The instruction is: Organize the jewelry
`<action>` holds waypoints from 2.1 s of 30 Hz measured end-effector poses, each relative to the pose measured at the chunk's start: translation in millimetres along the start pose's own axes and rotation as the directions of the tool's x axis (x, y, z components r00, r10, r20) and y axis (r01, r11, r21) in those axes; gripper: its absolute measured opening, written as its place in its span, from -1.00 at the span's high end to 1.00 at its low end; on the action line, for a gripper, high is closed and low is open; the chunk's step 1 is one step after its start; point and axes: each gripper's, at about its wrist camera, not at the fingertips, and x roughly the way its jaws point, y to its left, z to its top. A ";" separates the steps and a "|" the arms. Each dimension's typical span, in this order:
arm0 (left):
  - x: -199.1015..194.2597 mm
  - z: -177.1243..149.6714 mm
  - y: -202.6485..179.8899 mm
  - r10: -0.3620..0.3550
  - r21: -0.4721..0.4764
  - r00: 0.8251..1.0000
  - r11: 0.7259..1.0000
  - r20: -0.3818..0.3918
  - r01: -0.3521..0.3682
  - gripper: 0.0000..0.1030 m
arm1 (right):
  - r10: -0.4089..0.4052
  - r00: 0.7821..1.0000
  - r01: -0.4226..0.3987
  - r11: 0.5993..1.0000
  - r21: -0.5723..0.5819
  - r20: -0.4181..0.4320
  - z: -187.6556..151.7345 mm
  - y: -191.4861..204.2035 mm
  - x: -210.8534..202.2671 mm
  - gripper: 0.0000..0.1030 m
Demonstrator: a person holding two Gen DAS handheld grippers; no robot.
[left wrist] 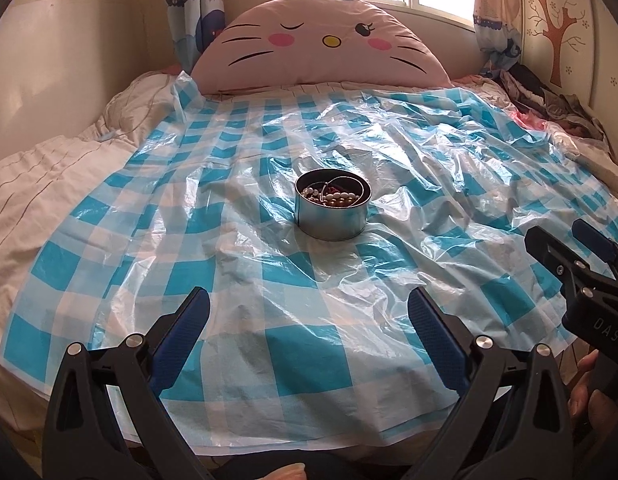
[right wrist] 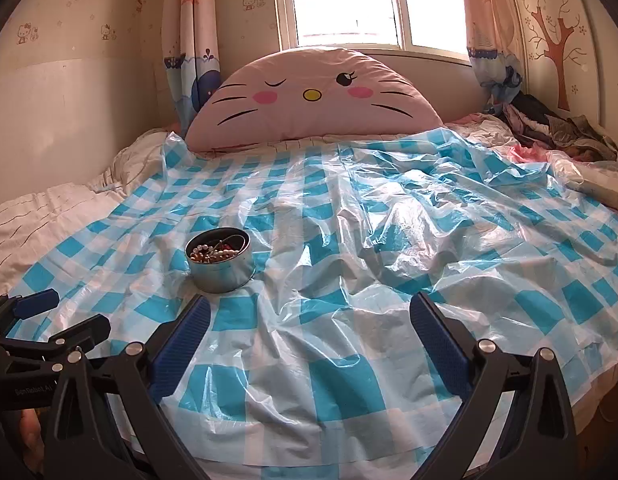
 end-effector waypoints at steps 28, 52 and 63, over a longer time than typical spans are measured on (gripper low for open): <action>2.0 -0.1 2.1 -0.007 -0.007 1.000 1.000 -0.005 0.007 -0.85 | -0.015 1.000 0.016 0.999 -0.037 0.014 -0.4 8.6 -1.3 -0.86; 2.1 0.4 3.2 -0.010 -0.011 1.000 1.000 -0.005 0.010 -0.85 | -0.015 1.000 0.016 0.999 -0.037 0.013 -0.7 8.4 -0.9 -0.86; 2.1 0.9 4.3 -0.009 -0.009 1.000 1.000 -0.006 0.009 -0.85 | -0.014 1.000 0.015 0.999 -0.037 0.012 -0.2 7.6 -0.7 -0.86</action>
